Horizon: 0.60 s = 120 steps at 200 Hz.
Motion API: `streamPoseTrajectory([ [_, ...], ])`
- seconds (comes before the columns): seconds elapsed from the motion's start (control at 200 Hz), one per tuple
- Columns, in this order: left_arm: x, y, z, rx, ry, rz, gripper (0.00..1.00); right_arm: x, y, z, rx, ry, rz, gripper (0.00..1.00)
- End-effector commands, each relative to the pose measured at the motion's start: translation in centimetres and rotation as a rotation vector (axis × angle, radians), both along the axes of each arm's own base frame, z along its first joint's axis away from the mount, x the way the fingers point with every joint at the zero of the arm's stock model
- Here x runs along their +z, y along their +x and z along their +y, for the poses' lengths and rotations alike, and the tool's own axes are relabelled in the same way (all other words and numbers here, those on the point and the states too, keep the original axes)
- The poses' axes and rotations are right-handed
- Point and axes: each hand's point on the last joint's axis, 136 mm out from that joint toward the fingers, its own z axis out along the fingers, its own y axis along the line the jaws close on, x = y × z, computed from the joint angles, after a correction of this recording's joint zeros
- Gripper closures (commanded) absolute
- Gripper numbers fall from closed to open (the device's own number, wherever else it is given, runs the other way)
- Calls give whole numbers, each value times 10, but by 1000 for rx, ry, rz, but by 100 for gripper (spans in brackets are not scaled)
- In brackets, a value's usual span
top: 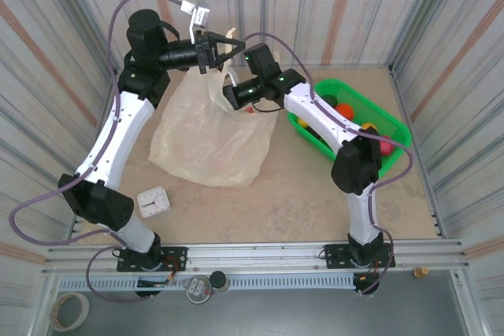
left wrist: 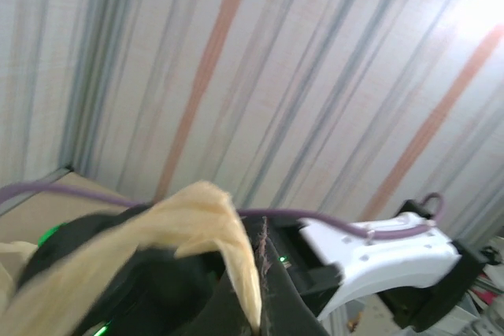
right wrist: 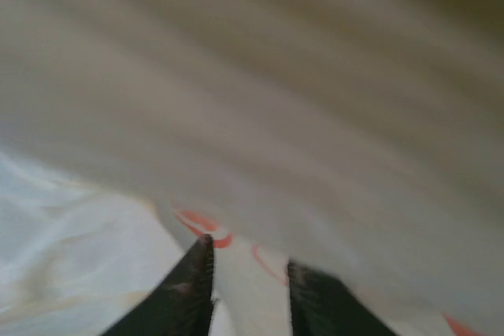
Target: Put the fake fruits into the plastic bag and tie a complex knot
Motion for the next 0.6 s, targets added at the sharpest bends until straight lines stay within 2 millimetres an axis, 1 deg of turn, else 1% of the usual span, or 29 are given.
streamPoseTrajectory([
  [0.0, 37, -54, -6, -171, -37, -119, 100, -1, 57, -9, -250, -31, -29, 65],
  [0.045, 41, -68, -8, -200, -37, -137, 100, -1, 91, -26, -417, -35, -30, 64],
  [0.075, 43, -77, -9, -215, -38, -146, 100, 1, 113, -42, -531, -33, -27, 62],
  [0.12, 46, -91, -9, -229, -40, -154, 100, 8, 137, -66, -662, -14, -33, 62],
  [0.19, 46, -111, -6, -234, -41, -168, 100, 17, 166, -106, -847, -33, -77, 62],
  [0.26, 45, -128, 1, -205, -38, -187, 100, 27, 181, -140, -965, -69, -125, 62],
  [0.321, 43, -137, 8, -162, -35, -197, 100, 38, 189, -161, -1017, -60, -141, 62],
  [0.376, 40, -145, 14, -128, -24, -209, 100, 45, 192, -173, -1039, -57, -156, 62],
  [0.436, 35, -146, 19, -74, -17, -205, 100, 51, 189, -178, -1039, -67, -181, 61],
  [0.476, 29, -146, 20, -63, -11, -186, 100, 51, 186, -180, -1042, -90, -199, 59],
  [0.521, 17, -146, 20, -59, -1, -157, 100, 49, 178, -181, -1044, -125, -224, 58],
  [0.561, 1, -143, 20, -28, 15, -139, 100, 46, 169, -178, -1039, -140, -252, 56],
  [0.571, -4, -142, 21, -14, 22, -133, 100, 50, 166, -178, -1041, -135, -264, 56],
  [0.581, -9, -140, 21, 2, 27, -128, 100, 38, 164, -178, -1037, -155, -256, 55],
  [0.596, -18, -137, 22, 29, 37, -116, 100, 34, 159, -177, -1033, -161, -258, 55],
])
